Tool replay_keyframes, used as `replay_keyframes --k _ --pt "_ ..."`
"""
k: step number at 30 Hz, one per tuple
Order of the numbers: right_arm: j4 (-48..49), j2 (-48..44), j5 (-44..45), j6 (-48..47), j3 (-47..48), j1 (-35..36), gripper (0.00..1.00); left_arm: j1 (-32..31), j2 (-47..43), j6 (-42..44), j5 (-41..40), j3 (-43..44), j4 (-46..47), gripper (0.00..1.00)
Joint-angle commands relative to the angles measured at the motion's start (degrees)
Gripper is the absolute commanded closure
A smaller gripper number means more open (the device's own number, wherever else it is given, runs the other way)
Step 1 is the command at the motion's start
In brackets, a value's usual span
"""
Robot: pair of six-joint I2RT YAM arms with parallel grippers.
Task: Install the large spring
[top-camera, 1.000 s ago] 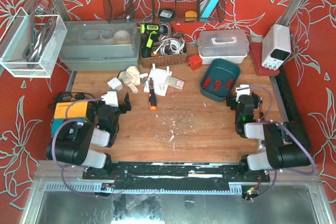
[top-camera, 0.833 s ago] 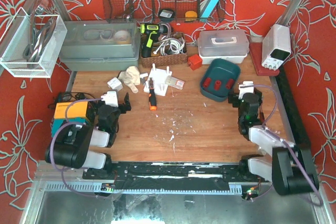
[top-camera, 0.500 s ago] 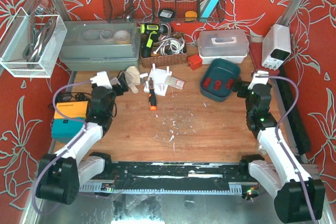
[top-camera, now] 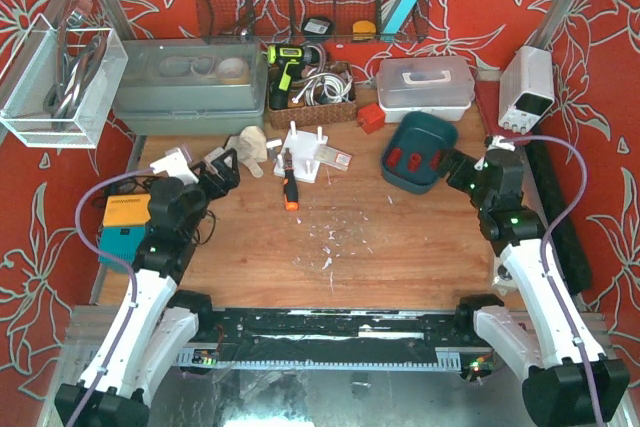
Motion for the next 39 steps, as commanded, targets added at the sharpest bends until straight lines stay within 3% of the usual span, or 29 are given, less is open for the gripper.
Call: replay_keyframes --k 1,8,12,15,19,24,32,39 --pt "-2.01 0.82 -8.74 6.23 -1.74 0.49 0.01 -0.19 -3.06 -4.47 10.20 -2.82 -1.39 0.00" --pt "-0.09 3.19 -11.42 4.43 -4.33 3.97 0.02 -0.55 -0.16 -8.73 18.66 -5.34 0.11 0.02" --pt "2.28 3.17 -11.33 1.68 -5.43 9.57 0.03 -3.07 3.86 -7.98 18.47 -6.02 0.19 0.06" --pt "1.93 4.21 -7.83 -1.20 -4.90 15.65 0.03 -7.81 7.31 -6.36 14.90 -5.46 -0.17 0.13" --pt "3.21 6.68 -2.06 -4.90 -5.40 23.83 0.04 -14.99 11.85 -4.08 4.39 -3.30 -1.86 0.22" --pt "7.75 10.87 5.78 -10.20 -6.98 33.11 0.04 -19.71 19.60 -1.18 -2.02 -0.52 -2.34 0.37" --pt "16.82 13.39 19.31 -14.26 -11.94 40.25 0.04 -22.11 32.76 3.34 -9.38 4.14 -0.85 0.45" --pt "21.65 15.91 20.17 -13.84 -13.66 41.66 0.03 -22.68 42.09 3.63 -10.25 8.19 1.08 0.42"
